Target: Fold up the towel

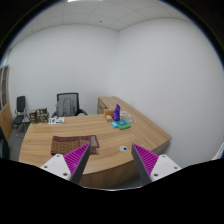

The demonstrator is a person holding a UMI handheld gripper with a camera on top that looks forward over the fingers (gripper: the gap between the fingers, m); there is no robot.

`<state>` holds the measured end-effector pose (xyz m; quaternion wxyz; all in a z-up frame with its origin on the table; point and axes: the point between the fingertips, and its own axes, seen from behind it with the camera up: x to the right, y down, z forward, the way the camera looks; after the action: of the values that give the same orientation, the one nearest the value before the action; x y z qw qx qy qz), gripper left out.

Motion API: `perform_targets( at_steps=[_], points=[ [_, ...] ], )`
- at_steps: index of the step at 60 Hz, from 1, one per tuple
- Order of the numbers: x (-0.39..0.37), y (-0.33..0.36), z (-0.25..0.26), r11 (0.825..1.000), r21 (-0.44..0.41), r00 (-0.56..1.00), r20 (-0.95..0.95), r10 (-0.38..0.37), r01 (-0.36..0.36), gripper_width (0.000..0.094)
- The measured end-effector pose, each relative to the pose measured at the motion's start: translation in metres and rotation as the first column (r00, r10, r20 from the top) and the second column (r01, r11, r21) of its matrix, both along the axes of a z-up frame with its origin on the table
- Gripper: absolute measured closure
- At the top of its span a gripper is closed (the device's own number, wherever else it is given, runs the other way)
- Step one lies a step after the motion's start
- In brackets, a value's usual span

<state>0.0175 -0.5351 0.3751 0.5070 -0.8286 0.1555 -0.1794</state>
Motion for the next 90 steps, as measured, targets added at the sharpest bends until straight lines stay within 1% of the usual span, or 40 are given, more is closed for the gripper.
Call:
perform_targets(
  at_steps=[9,14,22,29,35,42,49,52,59,66,72,76,78,81,83,86,87,88,90],
  points=[
    [0.005,-0.001,-0.026,1.0,-0.01,0.999,-0.043,0.02,-0.021,0.0077],
    [0.003,0.0,-0.048,0.998,-0.053,0.998,-0.061,0.022,-0.025,0.0078],
    [-0.01,0.006,-0.094,0.991,-0.12,0.994,-0.097,0.045,-0.057,0.0077],
    [-0.04,0.02,-0.139,0.978,-0.184,0.99,-0.12,0.075,-0.096,0.008],
    [-0.088,0.041,-0.183,0.957,-0.238,0.976,-0.176,0.127,-0.167,0.0083],
    [-0.152,0.083,-0.224,0.933,-0.263,0.955,-0.23,0.188,-0.247,0.0083],
    [-0.211,0.145,-0.255,0.919,-0.243,0.933,-0.263,0.245,-0.31,0.0076],
    [-0.231,0.175,-0.266,0.916,-0.232,0.927,-0.267,0.264,-0.328,0.0074],
    [-0.264,0.246,-0.289,0.915,-0.205,0.923,-0.247,0.294,-0.346,0.008],
    [-0.271,0.309,-0.315,0.908,-0.228,0.928,-0.214,0.305,-0.352,0.0097],
    [-0.274,0.352,-0.339,0.904,-0.245,0.93,-0.206,0.304,-0.35,0.0149],
    [-0.274,0.372,-0.353,0.899,-0.259,0.929,-0.206,0.307,-0.354,0.0222],
    [-0.274,0.378,-0.361,0.894,-0.275,0.929,-0.209,0.305,-0.355,0.0276],
    [-0.275,0.384,-0.371,0.882,-0.299,0.926,-0.219,0.309,-0.365,0.0364],
    [-0.273,0.388,-0.379,0.877,-0.314,0.927,-0.209,0.311,-0.365,0.0421],
    [-0.268,0.389,-0.384,0.864,-0.351,0.932,-0.176,0.317,-0.36,0.0521],
    [-0.267,0.392,-0.382,0.865,-0.345,0.931,-0.164,0.328,-0.365,0.0554],
    [-0.267,0.393,-0.381,0.863,-0.344,0.929,-0.155,0.336,-0.369,0.0601],
    [-0.264,0.393,-0.383,0.856,-0.358,0.928,-0.139,0.345,-0.372,0.073]
  ],
)
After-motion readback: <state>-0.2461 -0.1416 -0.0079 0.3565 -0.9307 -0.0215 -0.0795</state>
